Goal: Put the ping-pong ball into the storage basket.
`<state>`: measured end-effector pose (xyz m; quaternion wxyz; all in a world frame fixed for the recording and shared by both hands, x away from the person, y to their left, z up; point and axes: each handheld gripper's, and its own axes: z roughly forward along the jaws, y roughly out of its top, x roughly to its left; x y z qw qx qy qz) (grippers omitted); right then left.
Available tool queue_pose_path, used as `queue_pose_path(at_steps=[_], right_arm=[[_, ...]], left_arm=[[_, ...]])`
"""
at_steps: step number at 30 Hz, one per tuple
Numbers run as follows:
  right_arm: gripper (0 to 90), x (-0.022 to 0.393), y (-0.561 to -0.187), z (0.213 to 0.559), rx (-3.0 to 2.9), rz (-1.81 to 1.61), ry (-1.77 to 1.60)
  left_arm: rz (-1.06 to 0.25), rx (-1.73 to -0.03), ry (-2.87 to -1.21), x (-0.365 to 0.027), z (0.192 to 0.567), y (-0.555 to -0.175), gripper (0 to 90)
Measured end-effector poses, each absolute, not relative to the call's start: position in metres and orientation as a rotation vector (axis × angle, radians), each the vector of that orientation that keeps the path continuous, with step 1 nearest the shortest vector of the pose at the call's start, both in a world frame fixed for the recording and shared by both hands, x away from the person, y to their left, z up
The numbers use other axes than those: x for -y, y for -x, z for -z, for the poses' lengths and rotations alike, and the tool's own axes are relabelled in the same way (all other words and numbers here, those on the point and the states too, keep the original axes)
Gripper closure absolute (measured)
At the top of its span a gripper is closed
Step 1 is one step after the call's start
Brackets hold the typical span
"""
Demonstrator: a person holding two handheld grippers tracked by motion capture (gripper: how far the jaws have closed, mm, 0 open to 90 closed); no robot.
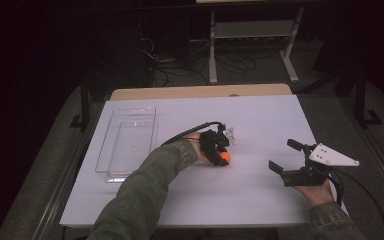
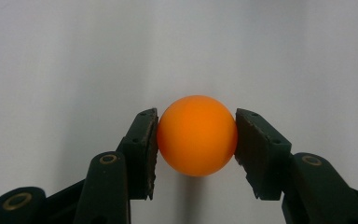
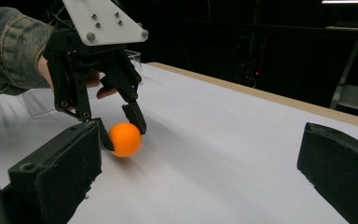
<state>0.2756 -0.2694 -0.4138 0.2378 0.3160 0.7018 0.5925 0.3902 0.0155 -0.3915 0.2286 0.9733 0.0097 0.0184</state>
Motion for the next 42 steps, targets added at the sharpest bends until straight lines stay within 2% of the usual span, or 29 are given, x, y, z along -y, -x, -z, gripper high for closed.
queue_pose_path(at_steps=[42], right_arm=[[0.0,0.267,-0.276,0.415,-1.939,-1.609,-0.861]], left_arm=[[-0.115,-0.053,-2.642,-0.039,0.35,-0.378,50.2]])
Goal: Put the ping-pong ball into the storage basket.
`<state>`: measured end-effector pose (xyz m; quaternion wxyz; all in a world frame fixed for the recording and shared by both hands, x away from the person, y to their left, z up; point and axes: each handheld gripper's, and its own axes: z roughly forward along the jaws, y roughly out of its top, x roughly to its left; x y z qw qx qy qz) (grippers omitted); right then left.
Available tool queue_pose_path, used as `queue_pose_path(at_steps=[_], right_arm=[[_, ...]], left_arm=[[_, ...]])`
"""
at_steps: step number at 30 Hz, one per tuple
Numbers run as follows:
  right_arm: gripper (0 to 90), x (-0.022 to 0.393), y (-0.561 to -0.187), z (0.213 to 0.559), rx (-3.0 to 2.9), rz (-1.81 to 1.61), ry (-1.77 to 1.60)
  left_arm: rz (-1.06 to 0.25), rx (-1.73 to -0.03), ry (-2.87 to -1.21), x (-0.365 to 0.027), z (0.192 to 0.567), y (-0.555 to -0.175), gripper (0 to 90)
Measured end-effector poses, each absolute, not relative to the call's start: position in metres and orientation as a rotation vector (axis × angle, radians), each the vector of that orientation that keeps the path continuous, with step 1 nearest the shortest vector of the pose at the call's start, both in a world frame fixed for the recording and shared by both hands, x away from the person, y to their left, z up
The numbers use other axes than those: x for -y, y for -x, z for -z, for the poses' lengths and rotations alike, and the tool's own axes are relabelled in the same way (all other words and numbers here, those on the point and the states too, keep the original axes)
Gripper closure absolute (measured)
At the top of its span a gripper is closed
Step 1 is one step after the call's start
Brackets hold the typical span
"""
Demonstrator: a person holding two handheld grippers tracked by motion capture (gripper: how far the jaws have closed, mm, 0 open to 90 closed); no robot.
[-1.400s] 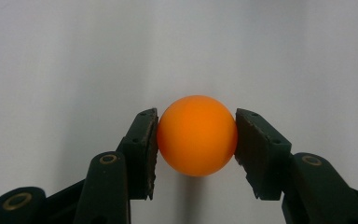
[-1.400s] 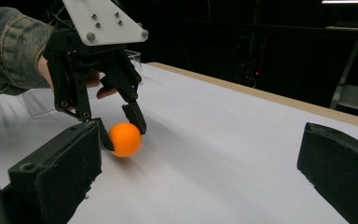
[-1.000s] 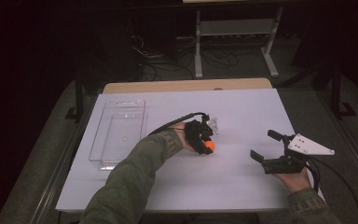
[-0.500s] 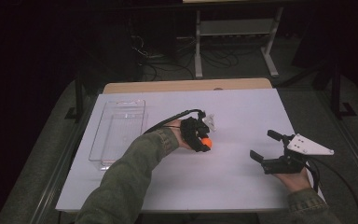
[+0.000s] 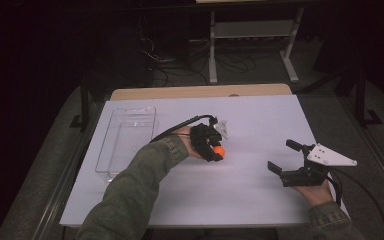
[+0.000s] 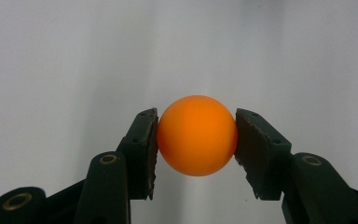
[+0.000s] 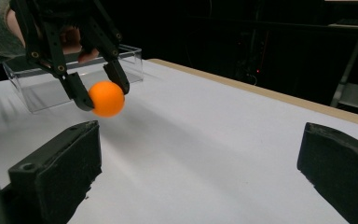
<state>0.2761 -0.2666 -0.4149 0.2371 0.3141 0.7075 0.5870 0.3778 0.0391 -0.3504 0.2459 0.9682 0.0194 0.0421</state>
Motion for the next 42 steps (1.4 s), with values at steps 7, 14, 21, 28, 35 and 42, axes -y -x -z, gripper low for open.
queue_pose_path(at_steps=[7,14,21,28,35,42], right_arm=[[0.0,0.267,-0.276,0.415,-1.935,-1.61,-0.859],[0.0,0.267,-0.276,0.415,-1.937,-1.61,-0.863],[0.0,0.267,-0.276,0.415,-1.939,-1.609,-0.86],[0.0,0.267,-0.276,0.416,-1.944,-1.61,-0.864],[0.0,0.267,-0.276,0.416,-1.947,-1.606,-0.866],[0.0,0.267,-0.277,0.416,-1.949,-1.602,-0.865]], left_arm=[[-0.149,-0.056,-2.617,-0.047,0.34,-0.377,50.2],[-0.165,-0.066,-2.613,-0.054,0.334,-0.376,50.2],[-0.182,-0.064,-2.605,-0.058,0.328,-0.373,50.2],[-0.2,-0.077,-2.595,-0.066,0.321,-0.372,50.2],[-0.22,-0.087,-2.59,-0.075,0.316,-0.372,50.2],[-0.223,-0.09,-2.57,-0.081,0.31,-0.369,50.2]])
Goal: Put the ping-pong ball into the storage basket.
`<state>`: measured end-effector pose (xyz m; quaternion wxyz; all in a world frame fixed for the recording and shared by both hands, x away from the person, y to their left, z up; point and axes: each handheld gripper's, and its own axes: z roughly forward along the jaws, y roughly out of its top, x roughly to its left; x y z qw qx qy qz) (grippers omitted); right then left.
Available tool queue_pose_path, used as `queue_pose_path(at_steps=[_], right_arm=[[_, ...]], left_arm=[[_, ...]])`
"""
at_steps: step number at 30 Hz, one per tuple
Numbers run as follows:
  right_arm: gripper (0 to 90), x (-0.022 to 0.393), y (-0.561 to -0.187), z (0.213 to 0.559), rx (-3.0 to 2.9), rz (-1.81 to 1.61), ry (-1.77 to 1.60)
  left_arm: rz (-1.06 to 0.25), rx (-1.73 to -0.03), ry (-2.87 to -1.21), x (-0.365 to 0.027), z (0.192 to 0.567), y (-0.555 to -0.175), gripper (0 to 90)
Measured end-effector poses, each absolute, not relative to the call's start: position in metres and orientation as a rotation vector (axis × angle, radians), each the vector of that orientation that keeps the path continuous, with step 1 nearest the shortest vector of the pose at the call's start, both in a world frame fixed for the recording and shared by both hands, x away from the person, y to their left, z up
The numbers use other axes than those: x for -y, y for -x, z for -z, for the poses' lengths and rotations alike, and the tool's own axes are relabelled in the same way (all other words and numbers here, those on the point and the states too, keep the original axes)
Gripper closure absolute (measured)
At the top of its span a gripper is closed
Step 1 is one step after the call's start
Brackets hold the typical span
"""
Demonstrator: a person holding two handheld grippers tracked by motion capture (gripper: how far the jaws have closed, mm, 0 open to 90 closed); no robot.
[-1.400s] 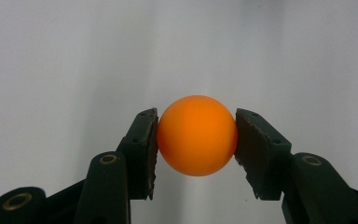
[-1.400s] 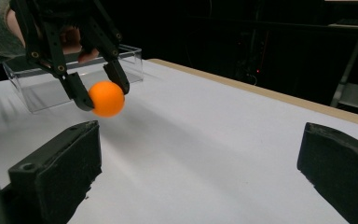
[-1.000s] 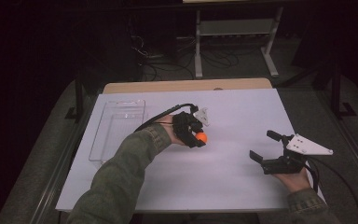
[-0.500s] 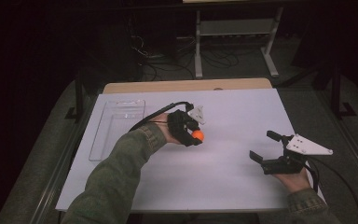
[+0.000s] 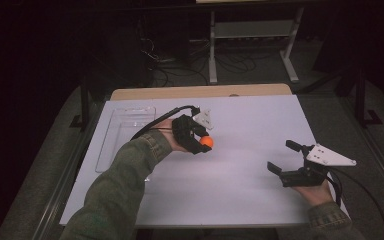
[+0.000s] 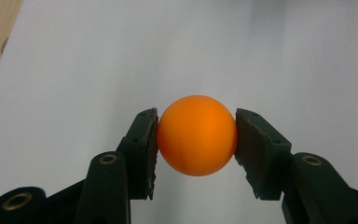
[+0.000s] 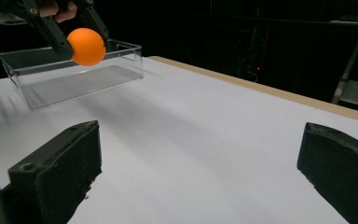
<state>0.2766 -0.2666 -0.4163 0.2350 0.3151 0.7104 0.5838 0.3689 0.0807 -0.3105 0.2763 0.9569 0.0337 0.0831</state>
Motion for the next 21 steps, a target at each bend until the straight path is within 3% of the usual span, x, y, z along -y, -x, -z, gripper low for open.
queue_pose_path(at_steps=[21], right_arm=[[0.0,0.266,-0.277,0.417,-1.953,-1.597,-0.867]], left_arm=[[-0.275,-0.099,-2.568,-0.103,0.291,-0.362,50.2]])
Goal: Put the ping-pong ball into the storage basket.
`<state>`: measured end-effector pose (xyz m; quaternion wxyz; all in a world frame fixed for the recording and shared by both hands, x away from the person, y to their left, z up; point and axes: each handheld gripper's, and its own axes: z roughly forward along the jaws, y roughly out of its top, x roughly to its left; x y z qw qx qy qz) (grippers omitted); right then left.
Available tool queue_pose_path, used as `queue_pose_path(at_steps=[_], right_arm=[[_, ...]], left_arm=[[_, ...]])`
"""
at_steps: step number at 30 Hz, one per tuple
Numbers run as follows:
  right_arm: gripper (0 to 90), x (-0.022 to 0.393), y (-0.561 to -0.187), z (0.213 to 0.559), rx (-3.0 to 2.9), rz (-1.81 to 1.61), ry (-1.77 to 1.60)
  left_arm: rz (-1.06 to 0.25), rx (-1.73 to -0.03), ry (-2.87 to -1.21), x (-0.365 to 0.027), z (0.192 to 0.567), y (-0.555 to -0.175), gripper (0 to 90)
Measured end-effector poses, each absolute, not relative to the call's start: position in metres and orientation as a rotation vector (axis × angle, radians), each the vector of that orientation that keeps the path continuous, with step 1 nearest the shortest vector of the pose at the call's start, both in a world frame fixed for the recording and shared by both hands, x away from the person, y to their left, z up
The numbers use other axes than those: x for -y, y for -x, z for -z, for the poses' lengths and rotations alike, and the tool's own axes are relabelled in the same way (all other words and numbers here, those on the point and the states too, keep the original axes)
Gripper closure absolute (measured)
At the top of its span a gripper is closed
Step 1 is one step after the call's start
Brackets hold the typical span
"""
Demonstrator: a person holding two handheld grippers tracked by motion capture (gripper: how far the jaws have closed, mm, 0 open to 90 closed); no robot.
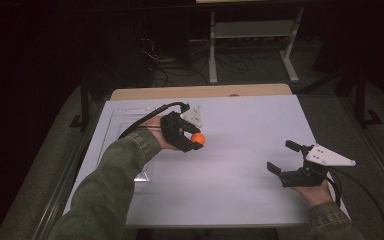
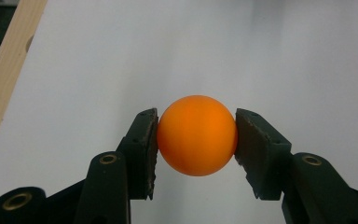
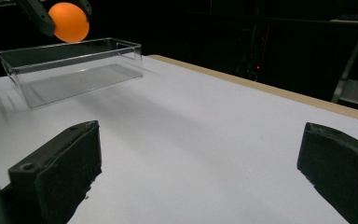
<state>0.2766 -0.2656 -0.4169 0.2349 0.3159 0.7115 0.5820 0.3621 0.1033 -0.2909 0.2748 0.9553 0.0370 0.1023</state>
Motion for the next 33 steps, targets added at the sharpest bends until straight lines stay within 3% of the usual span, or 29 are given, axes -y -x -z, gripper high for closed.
queue_pose_path(at_steps=[33], right_arm=[[0.0,0.265,-0.276,0.418,-1.958,-1.59,-0.872]], left_arm=[[-0.307,-0.129,-2.621,-0.132,0.269,-0.356,50.2]])
